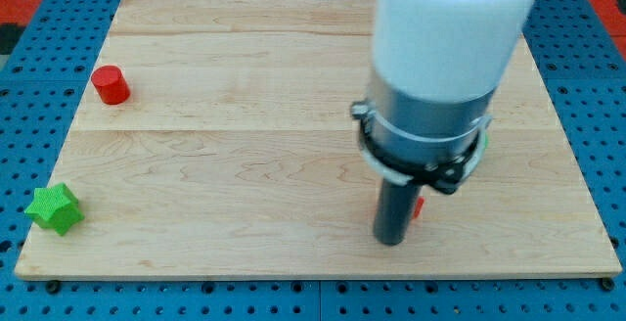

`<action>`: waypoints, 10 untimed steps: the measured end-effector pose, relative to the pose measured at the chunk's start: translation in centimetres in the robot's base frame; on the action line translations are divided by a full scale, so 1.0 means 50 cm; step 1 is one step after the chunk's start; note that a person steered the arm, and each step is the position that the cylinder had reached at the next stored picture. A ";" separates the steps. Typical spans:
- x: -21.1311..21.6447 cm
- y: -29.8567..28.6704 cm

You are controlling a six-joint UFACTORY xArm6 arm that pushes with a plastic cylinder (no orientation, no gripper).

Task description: Place the red star at the bottom of the green circle

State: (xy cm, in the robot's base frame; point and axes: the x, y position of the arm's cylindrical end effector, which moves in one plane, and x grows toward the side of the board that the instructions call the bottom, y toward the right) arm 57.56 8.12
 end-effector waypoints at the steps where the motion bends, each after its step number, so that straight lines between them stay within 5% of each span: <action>1: -0.007 0.023; 2: 0.026 -0.109; 3: -0.009 -0.110; 5: -0.081 -0.096; 10: -0.087 0.079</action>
